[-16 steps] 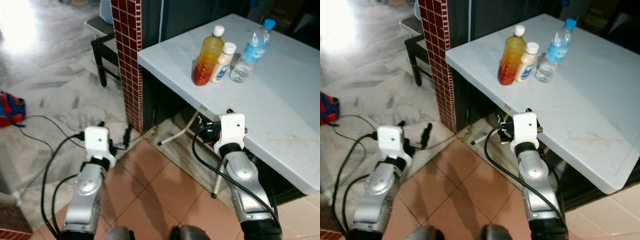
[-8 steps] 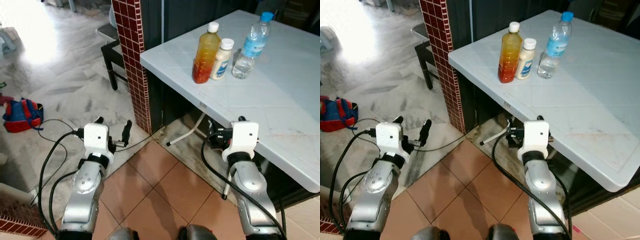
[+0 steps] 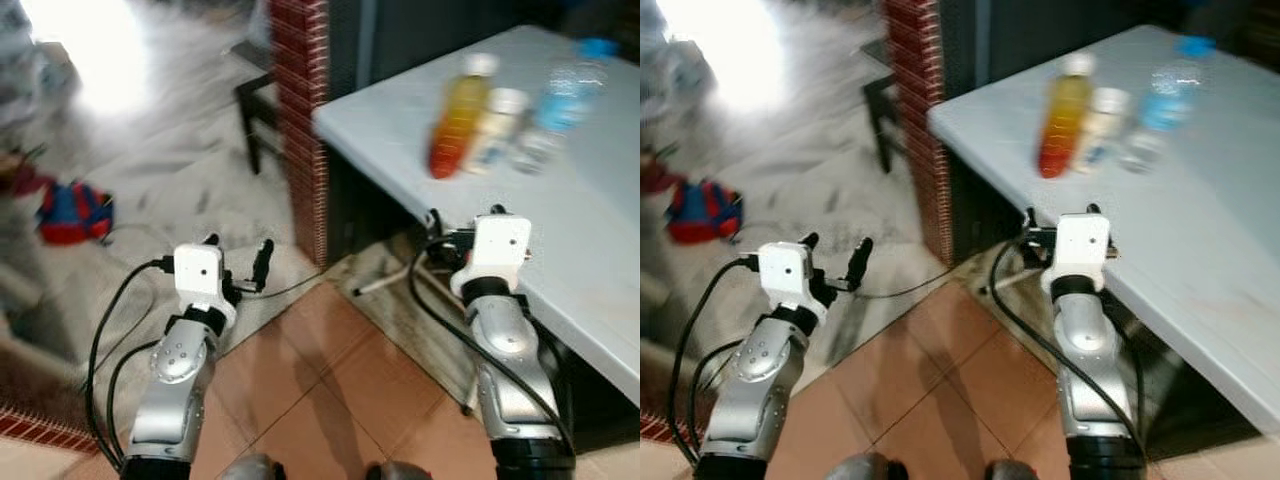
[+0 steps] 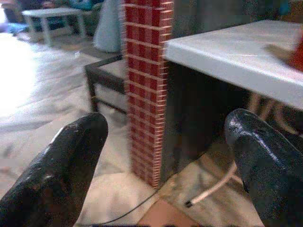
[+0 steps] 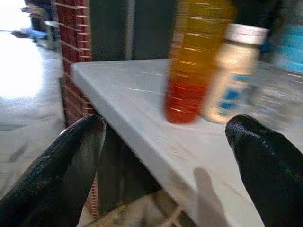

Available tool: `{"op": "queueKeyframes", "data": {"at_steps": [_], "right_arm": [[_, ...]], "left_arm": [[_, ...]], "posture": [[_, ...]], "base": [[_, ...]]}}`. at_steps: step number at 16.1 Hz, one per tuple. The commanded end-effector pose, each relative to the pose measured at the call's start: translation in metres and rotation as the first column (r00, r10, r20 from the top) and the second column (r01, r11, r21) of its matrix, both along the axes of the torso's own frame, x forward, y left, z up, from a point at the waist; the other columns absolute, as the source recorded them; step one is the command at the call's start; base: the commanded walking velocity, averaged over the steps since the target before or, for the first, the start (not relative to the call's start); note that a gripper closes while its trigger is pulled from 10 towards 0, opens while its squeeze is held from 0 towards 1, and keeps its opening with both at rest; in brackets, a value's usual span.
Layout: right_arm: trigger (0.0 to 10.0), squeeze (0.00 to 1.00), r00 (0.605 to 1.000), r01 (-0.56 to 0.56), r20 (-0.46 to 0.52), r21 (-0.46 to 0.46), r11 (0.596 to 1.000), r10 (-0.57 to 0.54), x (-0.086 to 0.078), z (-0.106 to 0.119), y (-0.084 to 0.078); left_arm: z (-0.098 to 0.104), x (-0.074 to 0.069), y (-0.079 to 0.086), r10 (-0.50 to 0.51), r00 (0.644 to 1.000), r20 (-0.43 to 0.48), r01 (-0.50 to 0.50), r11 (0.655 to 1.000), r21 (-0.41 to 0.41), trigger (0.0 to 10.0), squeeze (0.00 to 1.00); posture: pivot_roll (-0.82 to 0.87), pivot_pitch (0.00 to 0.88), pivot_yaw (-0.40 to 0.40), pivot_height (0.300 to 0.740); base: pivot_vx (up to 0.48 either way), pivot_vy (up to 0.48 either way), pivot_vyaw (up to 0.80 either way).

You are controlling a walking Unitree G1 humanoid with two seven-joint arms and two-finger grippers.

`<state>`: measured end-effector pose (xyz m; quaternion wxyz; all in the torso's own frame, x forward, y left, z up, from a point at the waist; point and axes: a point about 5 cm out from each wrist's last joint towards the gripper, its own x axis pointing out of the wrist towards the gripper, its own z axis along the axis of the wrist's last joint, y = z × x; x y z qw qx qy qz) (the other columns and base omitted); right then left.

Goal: Restocking fridge

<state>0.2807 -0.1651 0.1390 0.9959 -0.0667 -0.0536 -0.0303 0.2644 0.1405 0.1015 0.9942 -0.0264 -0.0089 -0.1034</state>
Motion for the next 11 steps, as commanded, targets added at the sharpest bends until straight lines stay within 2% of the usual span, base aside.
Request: {"op": "queueKeyframes", "data": {"at_steps": [1,2,4,7,11], "right_arm": [[10.0,0.00,0.999,0.006,0.033,-0.016,1.000,-0.006,0.001,0.006,0.000],[10.0,0.00,0.999,0.006,0.033,-0.016,1.000,-0.006,0.001,0.006,0.000],[10.0,0.00,0.994,0.029,0.105,-0.079,0.996,-0.021,0.002,0.022,-0.002],[10.0,0.00,0.984,0.065,0.173,-0.155,0.986,-0.038,0.002,0.035,-0.004],[10.0,0.00,0.983,0.104,0.169,-0.149,0.983,-0.078,0.002,0.036,-0.005]], "left_arm": [[0.004,0.000,0.000,-0.005,1.000,0.010,0.005,1.000,0.002,10.0,0.00],[0.004,0.000,0.000,-0.005,1.000,0.010,0.005,1.000,0.002,10.0,0.00],[0.005,0.002,-0.001,-0.009,1.000,0.016,0.009,1.000,0.003,10.0,0.00],[0.007,0.003,-0.004,-0.018,0.999,0.033,0.018,1.000,0.003,10.0,0.00],[0.008,0.003,-0.007,-0.037,0.998,0.042,0.037,0.999,-0.004,10.0,0.00]], "posture": [[-0.05,0.059,0.054,0.740],[-0.05,0.059,0.054,0.740],[-0.06,0.059,0.055,0.740],[-0.06,0.054,0.056,0.740],[-0.06,0.049,0.051,0.740]], "base": [[0.360,0.315,0.00],[0.360,0.315,0.00],[0.351,0.328,0.00],[0.000,0.000,0.00],[0.000,0.000,-0.12]]}}
